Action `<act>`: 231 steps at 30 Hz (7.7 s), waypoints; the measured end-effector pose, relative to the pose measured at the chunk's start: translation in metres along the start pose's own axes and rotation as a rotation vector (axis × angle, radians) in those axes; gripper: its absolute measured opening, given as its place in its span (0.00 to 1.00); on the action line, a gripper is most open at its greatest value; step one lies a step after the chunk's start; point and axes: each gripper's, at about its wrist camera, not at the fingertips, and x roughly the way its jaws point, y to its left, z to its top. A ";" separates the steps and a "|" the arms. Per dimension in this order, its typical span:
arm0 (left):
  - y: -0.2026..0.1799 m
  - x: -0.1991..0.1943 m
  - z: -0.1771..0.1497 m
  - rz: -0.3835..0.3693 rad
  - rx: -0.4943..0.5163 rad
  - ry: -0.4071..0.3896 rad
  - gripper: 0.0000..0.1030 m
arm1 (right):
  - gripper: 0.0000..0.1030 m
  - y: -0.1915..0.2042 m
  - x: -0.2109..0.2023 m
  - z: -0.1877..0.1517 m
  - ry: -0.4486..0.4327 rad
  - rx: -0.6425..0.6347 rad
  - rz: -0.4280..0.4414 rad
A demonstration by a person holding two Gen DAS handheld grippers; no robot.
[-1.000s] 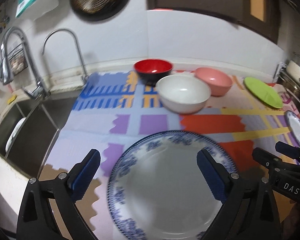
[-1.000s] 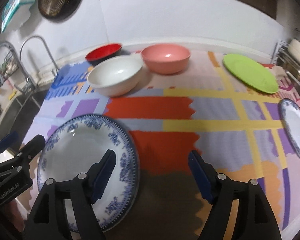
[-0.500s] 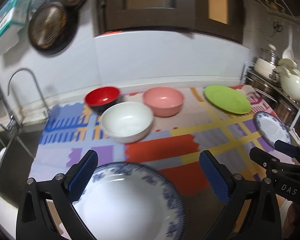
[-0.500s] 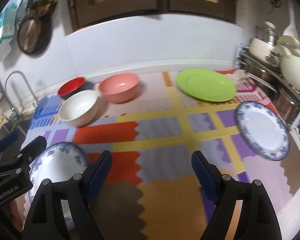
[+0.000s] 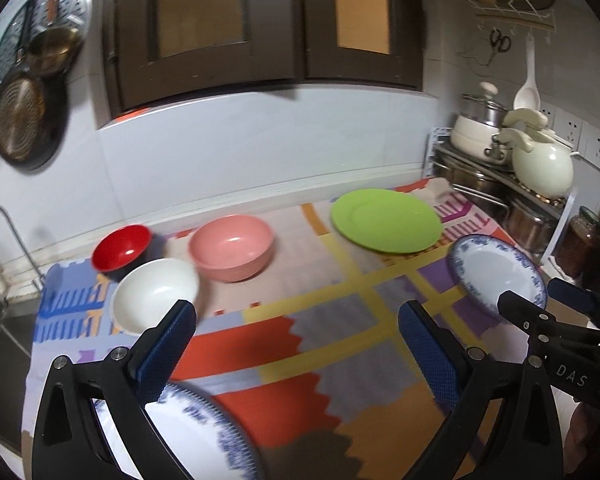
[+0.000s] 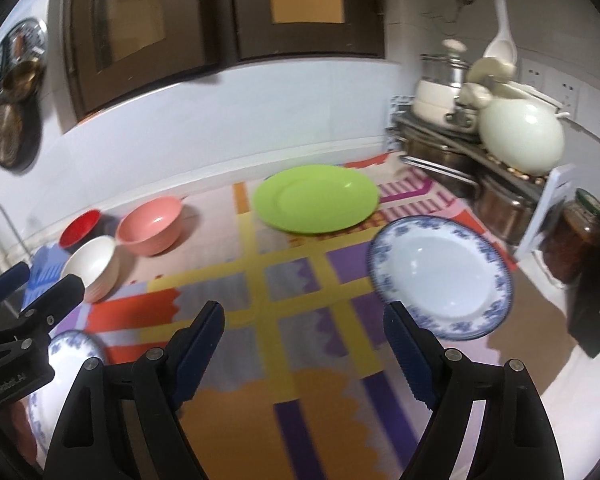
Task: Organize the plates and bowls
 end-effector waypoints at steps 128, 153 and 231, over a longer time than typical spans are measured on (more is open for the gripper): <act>-0.077 0.112 0.034 -0.136 -0.039 0.250 0.33 | 0.36 -0.110 0.066 0.027 0.125 0.096 -0.129; 0.037 0.042 -0.003 -0.042 -0.124 0.205 0.33 | 0.36 0.009 0.027 0.017 0.114 0.006 -0.042; 0.242 -0.001 -0.162 0.180 -0.366 0.480 0.33 | 0.36 0.239 0.050 -0.086 0.383 -0.284 0.182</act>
